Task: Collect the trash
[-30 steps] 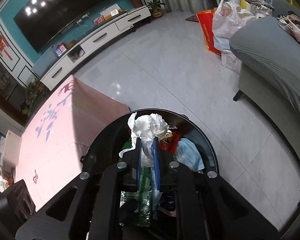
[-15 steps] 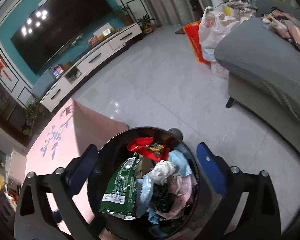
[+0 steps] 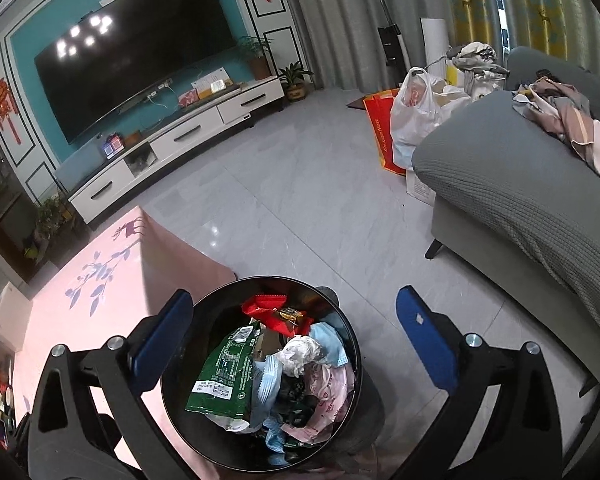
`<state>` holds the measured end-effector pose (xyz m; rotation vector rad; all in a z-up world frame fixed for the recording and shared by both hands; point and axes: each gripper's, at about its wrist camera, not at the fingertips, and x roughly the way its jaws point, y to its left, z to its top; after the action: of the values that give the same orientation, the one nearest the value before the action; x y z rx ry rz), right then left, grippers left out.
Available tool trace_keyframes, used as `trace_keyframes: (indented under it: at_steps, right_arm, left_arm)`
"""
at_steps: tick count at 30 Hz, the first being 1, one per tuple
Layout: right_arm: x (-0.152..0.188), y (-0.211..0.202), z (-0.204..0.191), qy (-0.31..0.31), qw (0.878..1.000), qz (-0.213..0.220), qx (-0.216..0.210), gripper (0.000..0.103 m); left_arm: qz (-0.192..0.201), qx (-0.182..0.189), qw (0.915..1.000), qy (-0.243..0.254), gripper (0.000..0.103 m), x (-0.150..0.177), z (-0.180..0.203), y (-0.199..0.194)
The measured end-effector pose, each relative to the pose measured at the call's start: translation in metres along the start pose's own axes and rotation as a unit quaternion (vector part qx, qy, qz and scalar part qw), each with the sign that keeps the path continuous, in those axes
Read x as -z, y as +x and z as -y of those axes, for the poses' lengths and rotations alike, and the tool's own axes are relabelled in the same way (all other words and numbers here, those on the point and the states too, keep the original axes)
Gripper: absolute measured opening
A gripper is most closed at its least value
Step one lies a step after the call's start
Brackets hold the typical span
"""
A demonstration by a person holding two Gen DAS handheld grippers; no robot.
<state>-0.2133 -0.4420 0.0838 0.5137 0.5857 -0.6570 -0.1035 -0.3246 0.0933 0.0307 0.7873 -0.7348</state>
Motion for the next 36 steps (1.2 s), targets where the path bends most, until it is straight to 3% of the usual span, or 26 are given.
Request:
trace_keyframes:
  at_steps: [36]
  right_arm:
    - [0.005, 0.004, -0.015, -0.033, 0.999, -0.007, 0.015, 0.100]
  left_arm:
    - [-0.030, -0.021, 0.9992, -0.018, 0.100, 0.014, -0.010, 0.011]
